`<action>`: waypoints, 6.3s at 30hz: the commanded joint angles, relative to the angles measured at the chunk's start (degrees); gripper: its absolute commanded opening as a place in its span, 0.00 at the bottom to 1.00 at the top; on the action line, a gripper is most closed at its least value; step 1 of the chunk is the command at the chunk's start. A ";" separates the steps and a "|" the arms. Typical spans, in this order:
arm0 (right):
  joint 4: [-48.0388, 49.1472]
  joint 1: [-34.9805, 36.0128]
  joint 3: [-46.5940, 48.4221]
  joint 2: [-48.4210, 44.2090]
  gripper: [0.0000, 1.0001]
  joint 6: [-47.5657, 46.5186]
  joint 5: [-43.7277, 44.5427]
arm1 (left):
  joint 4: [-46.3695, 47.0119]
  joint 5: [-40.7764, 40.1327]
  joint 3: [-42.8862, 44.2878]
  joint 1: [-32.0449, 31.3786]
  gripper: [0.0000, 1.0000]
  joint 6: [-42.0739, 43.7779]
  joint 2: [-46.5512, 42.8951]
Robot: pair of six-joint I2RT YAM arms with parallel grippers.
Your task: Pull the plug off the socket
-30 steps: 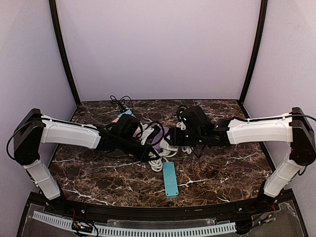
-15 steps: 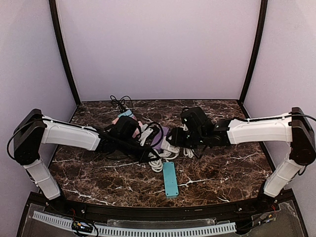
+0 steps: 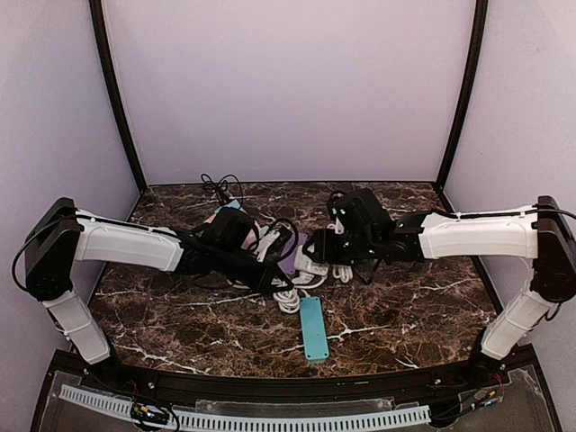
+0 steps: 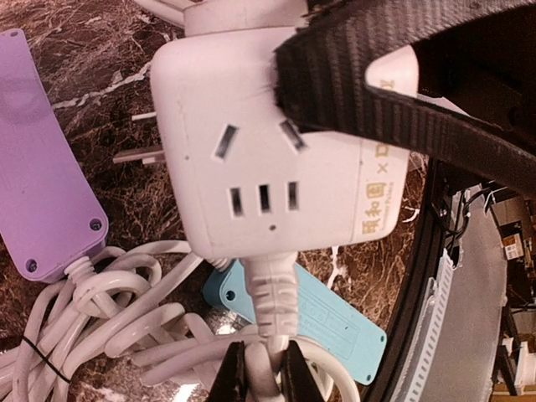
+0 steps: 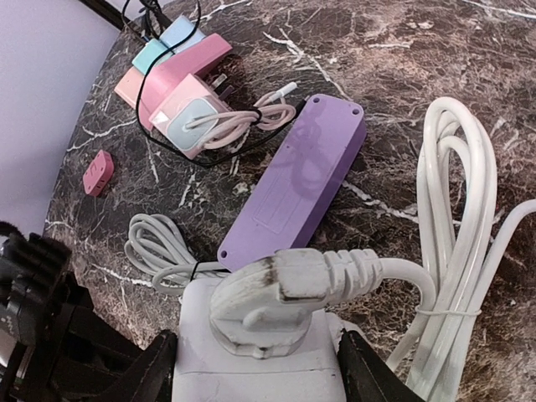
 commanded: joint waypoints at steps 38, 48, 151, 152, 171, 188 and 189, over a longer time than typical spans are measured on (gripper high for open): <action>-1.84 2.06 6.21 -5.89 0.00 -2.92 -0.21 | 5.24 -5.76 -0.60 -3.96 0.72 -10.39 -2.30; -1.75 2.28 6.34 -5.84 0.00 -3.44 -0.65 | 8.71 -6.40 -0.17 -4.54 0.47 -12.38 -0.09; -13.29 2.98 7.73 -6.58 0.00 10.80 21.41 | 16.89 -3.56 -5.61 -4.99 0.01 -15.86 -2.12; -12.15 3.00 6.81 -7.26 0.00 10.04 20.89 | 16.79 -3.53 -5.58 -4.96 0.01 -15.80 -2.07; 5.11 3.09 -4.74 -15.72 0.00 -6.31 8.05 | 13.25 -1.54 -5.53 -2.10 0.01 -13.28 -2.58; -10.00 3.36 2.70 -9.95 0.00 4.43 23.29 | 15.33 -2.01 -6.50 -2.84 0.01 -15.43 -3.03; -11.41 3.33 3.33 -9.44 0.00 5.41 24.04 | 15.25 -2.06 -6.55 -2.87 0.01 -15.43 -3.11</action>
